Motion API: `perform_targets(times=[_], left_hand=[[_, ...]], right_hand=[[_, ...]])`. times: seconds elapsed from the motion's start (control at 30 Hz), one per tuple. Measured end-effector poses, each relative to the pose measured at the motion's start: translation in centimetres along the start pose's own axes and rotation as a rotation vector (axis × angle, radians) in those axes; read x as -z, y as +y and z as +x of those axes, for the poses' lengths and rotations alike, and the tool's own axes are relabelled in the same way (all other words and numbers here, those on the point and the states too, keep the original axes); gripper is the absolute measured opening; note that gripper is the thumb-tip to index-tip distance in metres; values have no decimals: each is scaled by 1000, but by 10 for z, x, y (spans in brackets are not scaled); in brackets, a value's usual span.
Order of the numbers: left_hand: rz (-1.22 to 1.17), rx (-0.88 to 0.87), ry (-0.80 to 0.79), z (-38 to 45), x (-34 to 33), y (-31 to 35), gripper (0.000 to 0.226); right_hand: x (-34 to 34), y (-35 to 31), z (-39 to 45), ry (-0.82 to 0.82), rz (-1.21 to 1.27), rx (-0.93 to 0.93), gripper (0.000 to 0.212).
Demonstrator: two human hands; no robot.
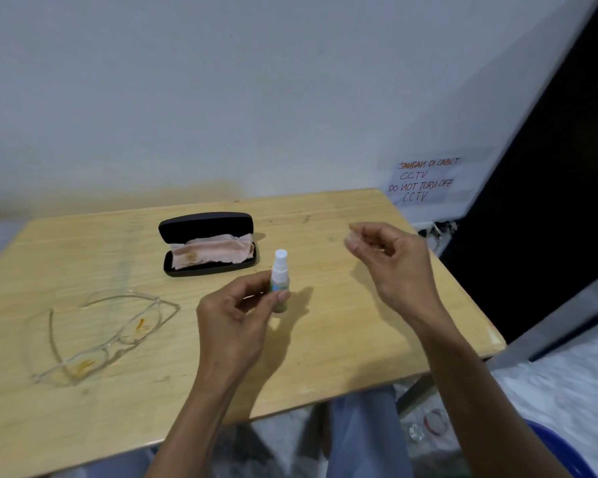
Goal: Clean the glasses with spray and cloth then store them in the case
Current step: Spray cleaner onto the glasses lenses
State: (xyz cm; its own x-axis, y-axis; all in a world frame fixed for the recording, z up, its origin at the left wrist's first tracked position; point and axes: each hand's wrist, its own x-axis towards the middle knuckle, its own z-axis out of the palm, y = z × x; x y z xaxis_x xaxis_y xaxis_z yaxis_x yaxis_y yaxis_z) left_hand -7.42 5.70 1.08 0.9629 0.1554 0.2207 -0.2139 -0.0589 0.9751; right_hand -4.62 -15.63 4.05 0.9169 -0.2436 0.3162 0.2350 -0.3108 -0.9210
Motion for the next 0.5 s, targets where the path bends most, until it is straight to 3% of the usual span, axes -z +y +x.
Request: perform_targets(times=[0.2,0.5], left_hand=[[9,2,35,2,-2,-7,29],[18,-4,42,1,-3,-6,25]], right_hand=[[-2,58,-17,52,-395,-82,16],[-2,73,-17,50,-526,-77,15]])
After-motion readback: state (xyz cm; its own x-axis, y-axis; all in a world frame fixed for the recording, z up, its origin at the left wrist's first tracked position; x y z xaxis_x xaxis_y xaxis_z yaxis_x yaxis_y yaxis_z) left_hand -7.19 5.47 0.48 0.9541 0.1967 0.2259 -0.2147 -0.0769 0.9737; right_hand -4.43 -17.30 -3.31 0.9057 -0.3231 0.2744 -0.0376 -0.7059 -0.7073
